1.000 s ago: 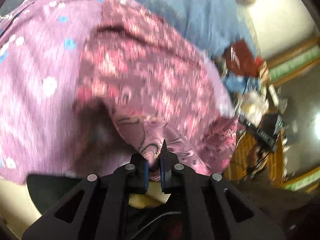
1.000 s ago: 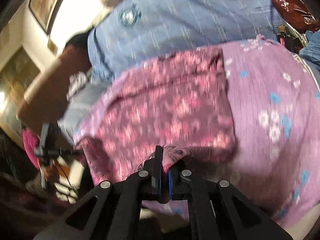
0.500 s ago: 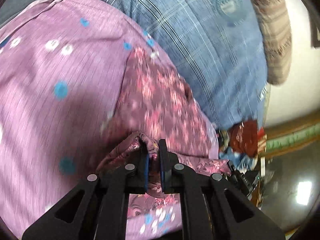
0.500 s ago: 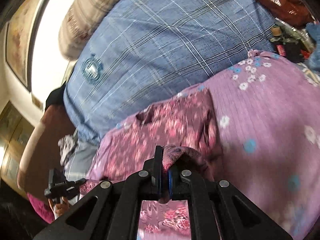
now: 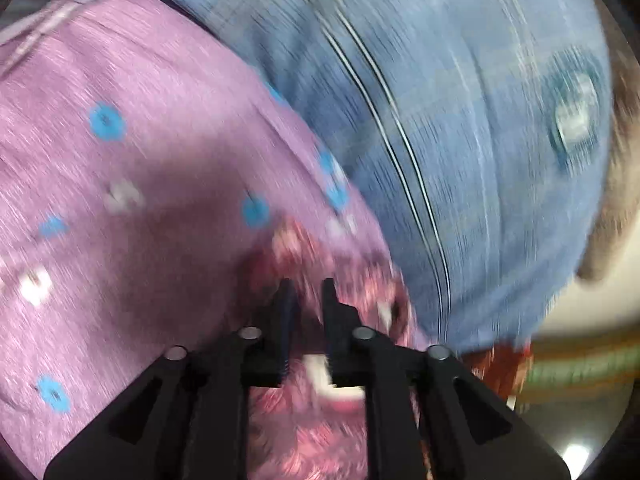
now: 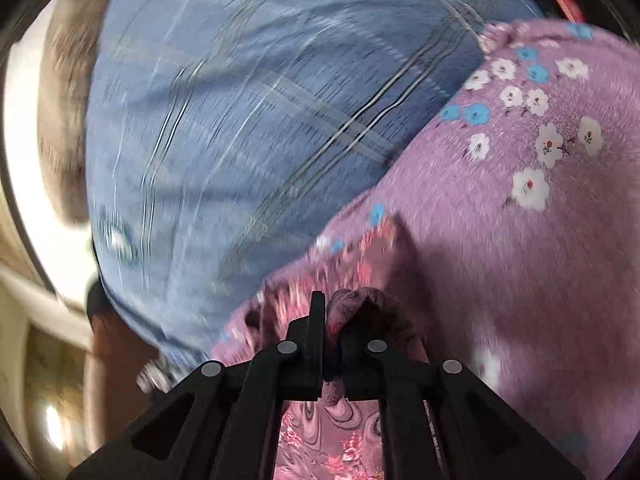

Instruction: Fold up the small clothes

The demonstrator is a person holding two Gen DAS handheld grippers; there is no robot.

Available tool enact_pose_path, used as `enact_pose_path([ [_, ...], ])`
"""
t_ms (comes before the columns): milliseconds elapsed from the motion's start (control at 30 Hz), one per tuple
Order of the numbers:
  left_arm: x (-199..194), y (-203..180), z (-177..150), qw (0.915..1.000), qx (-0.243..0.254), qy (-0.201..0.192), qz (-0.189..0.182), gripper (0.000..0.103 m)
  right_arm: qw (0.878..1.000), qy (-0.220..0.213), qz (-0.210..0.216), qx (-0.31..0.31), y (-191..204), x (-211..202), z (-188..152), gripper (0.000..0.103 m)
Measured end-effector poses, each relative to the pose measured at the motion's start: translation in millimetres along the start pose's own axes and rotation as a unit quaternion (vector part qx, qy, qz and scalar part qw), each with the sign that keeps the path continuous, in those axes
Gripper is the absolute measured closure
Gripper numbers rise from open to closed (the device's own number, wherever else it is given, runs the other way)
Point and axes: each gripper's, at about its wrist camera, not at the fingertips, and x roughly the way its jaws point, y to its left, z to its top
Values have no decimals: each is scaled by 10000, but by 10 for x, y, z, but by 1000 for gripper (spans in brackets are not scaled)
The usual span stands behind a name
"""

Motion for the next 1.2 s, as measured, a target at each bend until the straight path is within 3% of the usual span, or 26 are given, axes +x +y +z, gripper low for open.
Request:
enact_pose_path([
  [67, -79, 88, 93, 9995, -252, -97, -135, 67, 9994, -73, 16, 328, -95, 10, 69, 96],
  [100, -125, 115, 117, 9995, -253, -145, -122, 65, 9990, -82, 90, 423, -128, -4, 82, 96],
  [233, -247, 95, 35, 9981, 519, -125, 316, 53, 9978, -350, 385, 406, -148, -215, 107, 93],
  [300, -206, 61, -64, 9953, 894, 83, 355, 53, 9940, -703, 535, 641, -202, -348, 124, 76],
  [333, -180, 33, -108, 9937, 1047, 174, 372, 51, 9940, -830, 332, 633, -211, -409, 127, 70],
  [433, -44, -99, -275, 9840, 1649, 417, 524, 45, 9975, -589, -381, 10, -111, -403, 91, 69],
  [567, 218, -184, -385, 9786, 1837, 699, 615, 30, 9946, -317, -849, -497, -34, -238, -3, 56],
  [633, 363, -223, -420, 9761, 1873, 759, 795, 26, 9917, -196, -1121, -594, -66, -103, -16, 55],
  [700, 432, -257, -460, 9739, 1947, 682, 941, 34, 9890, -39, -1319, -675, -59, 64, -30, 56],
  [733, 413, -311, -487, 9709, 2107, 558, 989, 61, 9870, -39, -1406, -781, -31, 125, -45, 60],
  [767, 378, -376, -515, 9658, 2319, 440, 1078, 88, 9833, -48, -1507, -1022, 39, 180, -67, 80],
  [800, 327, -413, -525, 9631, 2442, 345, 1080, 93, 9792, -41, -1585, -1265, 118, 198, -91, 98],
  [867, 143, -469, -489, 9651, 2486, 20, 823, 98, 9665, -371, -1665, -1918, 351, 126, -136, 99],
  [967, -12, -525, -357, 9679, 2410, -420, 575, 98, 9672, -888, -1158, -2077, 572, -127, -92, 99],
  [1067, 130, -467, -192, 9692, 2218, -565, 911, 98, 9715, -1137, -990, -1830, 587, -151, 30, 99],
  [1100, 206, -430, -156, 9696, 2151, -553, 1023, 98, 9720, -1111, -1104, -1755, 542, -96, 74, 99],
  [1133, 352, -336, -94, 9696, 1966, -487, 1375, 100, 9730, -1012, -1260, -1649, 472, -6, 118, 99],
  [1200, 514, -197, -40, 9708, 1775, -269, 1590, 100, 9744, -583, -1678, -1379, 268, 222, 171, 99],
])
